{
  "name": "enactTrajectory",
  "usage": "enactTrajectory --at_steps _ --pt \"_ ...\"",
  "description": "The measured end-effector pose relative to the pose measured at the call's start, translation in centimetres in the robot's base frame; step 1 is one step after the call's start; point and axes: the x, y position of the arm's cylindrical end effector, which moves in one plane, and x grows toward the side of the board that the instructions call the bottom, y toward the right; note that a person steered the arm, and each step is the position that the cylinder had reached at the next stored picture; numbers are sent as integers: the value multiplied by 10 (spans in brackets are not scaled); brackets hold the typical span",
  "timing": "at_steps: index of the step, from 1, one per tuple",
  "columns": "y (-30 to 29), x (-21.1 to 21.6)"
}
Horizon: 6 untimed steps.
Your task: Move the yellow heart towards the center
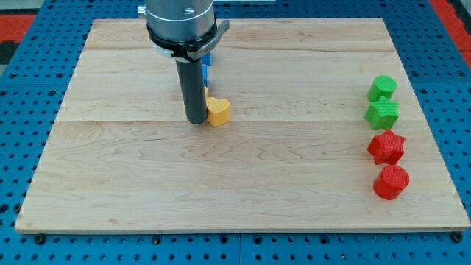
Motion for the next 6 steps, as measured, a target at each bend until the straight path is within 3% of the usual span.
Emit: enactTrajectory --at_steps 2,3,4,6 --pt "-25 -20" --pt "2 12" --pt "23 -14" --pt "96 -9"
